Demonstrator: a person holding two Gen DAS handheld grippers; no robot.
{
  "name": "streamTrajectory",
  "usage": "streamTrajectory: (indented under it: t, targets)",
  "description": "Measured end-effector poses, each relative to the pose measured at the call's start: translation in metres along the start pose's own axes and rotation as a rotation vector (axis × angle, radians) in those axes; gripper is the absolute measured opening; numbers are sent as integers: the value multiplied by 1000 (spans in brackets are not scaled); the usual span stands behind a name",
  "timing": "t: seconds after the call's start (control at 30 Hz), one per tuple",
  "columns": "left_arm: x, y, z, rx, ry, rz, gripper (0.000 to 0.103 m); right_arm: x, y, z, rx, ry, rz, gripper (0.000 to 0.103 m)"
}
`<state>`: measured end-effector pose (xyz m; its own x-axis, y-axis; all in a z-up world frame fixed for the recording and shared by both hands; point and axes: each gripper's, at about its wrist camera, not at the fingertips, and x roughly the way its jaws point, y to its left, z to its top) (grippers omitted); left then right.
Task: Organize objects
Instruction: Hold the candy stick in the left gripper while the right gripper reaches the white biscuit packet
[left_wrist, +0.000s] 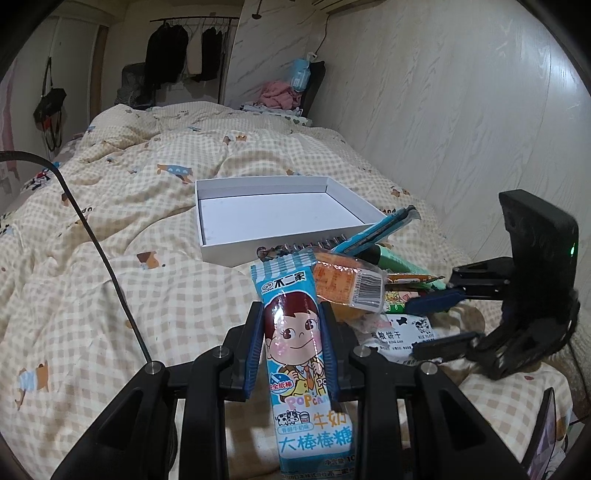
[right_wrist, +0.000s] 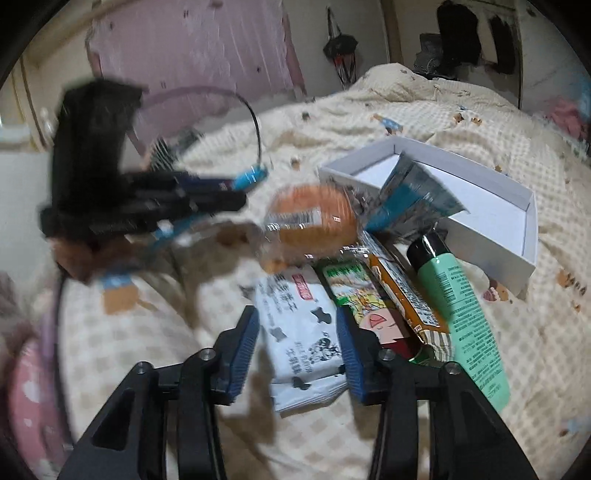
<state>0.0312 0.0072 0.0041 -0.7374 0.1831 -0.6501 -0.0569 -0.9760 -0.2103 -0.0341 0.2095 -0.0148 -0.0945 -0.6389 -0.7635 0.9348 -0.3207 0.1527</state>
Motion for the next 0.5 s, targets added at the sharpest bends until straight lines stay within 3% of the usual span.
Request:
streamTrajectory:
  t: [0.07, 0.13, 0.5]
  targets:
    - [0, 0, 0, 0, 2, 0, 32, 1, -1, -1, -1, 1, -10, 54]
    - [0, 0, 0, 1, 4, 0, 32, 1, -3, -3, 11, 2, -31, 64]
    - [1, 0, -1, 0, 13, 1, 32, 6, 7, -9, -1, -14, -76, 63]
